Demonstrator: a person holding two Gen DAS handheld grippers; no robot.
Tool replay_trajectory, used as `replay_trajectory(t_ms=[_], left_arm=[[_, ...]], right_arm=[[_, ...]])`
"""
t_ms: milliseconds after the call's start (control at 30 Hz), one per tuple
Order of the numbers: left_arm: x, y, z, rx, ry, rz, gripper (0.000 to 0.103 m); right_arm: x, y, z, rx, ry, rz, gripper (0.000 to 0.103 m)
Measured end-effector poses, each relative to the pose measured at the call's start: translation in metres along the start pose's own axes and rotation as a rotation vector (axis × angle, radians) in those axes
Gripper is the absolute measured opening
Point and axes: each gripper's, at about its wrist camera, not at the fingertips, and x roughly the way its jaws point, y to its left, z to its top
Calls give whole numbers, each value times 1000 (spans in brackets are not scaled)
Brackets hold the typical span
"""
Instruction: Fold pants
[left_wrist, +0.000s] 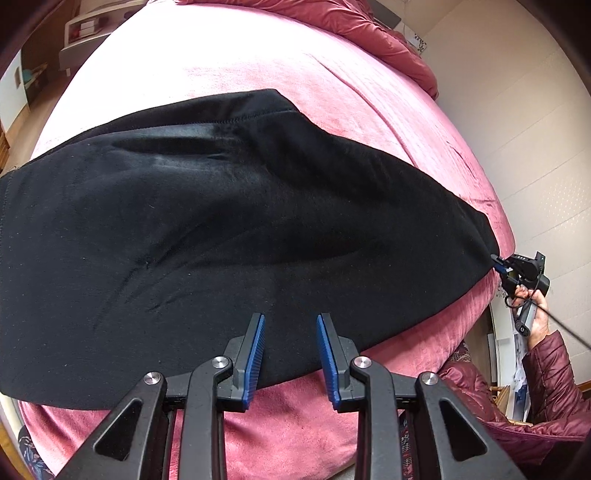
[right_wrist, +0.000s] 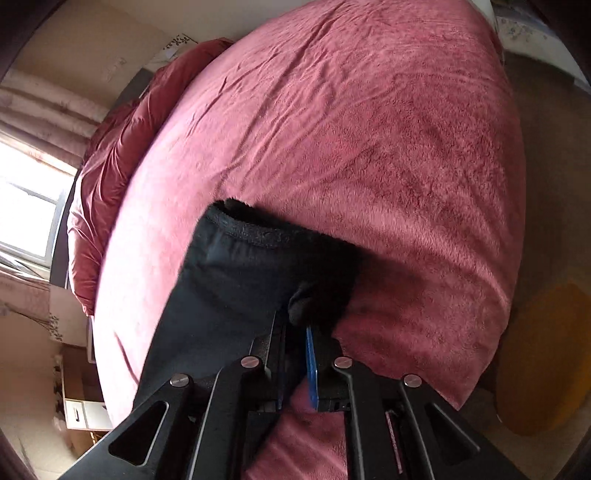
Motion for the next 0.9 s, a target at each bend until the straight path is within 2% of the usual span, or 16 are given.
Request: replay_trajectory(t_ms=[133, 167, 200, 233, 300, 367, 433, 500, 600, 700, 800, 900], left_arm=[[10, -2, 0, 5, 13, 20, 29], [10, -1, -2, 5, 12, 26, 29], [9, -1, -2, 4, 6, 23, 29], [7, 0, -2, 3, -2, 21, 29], [5, 2, -3, 4, -18, 32, 30], [0, 8, -3, 5, -30, 35, 30], [-2, 13, -2, 0, -37, 33, 30], [-2, 16, -2, -2, -45, 37, 30], [-2, 16, -1, 11, -63, 60, 30], [-2, 13, -2, 30, -83, 72, 30], [-1, 13, -2, 46, -97, 84, 31], [-1, 15, -3, 45, -110, 82, 31]], right_arm=[[-7, 5, 8, -61, -21, -85, 13], [-10, 10, 8, -84, -21, -126, 23], [-16, 20, 8, -122, -45, -209, 43], [-22, 27, 7, -167, -82, -296, 51], [-31, 39, 3, -225, -145, -401, 54], [-39, 59, -5, -305, -185, -405, 54], [-39, 89, -19, -412, -154, -312, 53], [-27, 127, -40, -543, -86, -200, 45], [5, 195, -88, -738, 89, 9, 32], [39, 268, -149, -915, 257, 182, 29], [66, 335, -211, -1053, 383, 303, 29], [92, 388, -257, -1133, 489, 373, 29]])
